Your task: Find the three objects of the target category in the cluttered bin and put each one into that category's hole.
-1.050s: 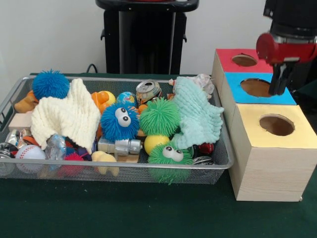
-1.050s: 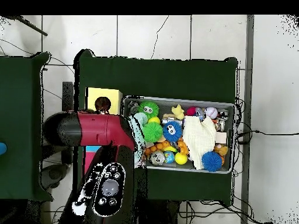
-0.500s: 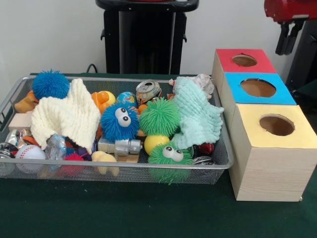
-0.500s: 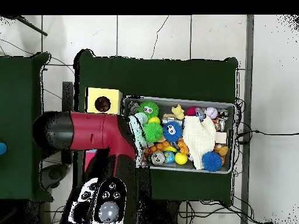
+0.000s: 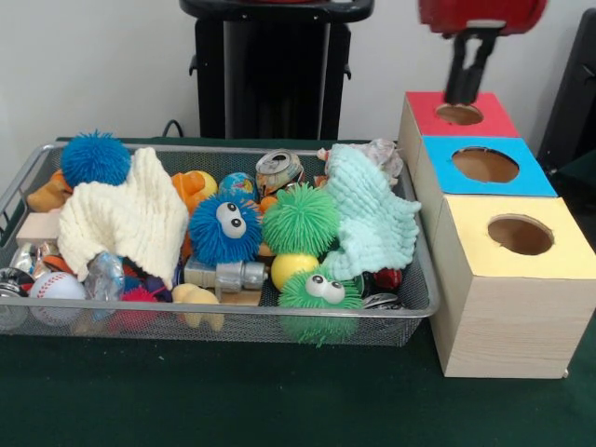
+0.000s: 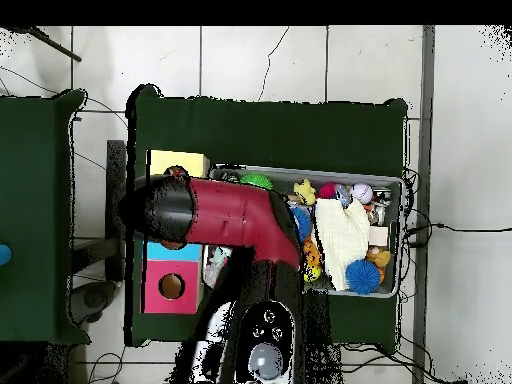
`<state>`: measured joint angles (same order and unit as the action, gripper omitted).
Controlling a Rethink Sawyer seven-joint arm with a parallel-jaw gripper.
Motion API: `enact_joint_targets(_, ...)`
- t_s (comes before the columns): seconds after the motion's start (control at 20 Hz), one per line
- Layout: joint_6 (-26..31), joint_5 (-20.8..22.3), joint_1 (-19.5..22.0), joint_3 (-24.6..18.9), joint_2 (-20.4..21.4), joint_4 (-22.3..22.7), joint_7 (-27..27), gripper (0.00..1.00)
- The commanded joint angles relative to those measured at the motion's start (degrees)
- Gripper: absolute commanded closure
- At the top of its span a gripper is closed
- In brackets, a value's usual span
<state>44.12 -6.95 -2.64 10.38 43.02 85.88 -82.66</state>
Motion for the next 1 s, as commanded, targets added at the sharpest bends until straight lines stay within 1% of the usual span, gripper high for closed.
enact_joint_targets(0.05, -8.7, 7.4, 10.7, -8.8, -1.3, 7.0, 11.8, 1.00)
enact_joint_targets(0.2, -10.5, 9.3, 14.5, -11.5, -1.1, 8.4, 12.3, 1.00)
enact_joint_targets(0.5, -14.8, 13.4, 21.2, -16.5, -0.6, 12.3, 10.3, 1.00)
enact_joint_targets(0.7, -18.6, 16.8, 25.7, -20.1, -0.9, 15.1, 10.0, 1.00)
enact_joint_targets(0.8, -20.7, 19.0, 27.6, -21.4, -1.0, 16.5, 9.5, 1.00)
enact_joint_targets(1.0, -24.0, 23.8, 30.4, -22.3, -1.0, 19.1, 7.8, 1.00)
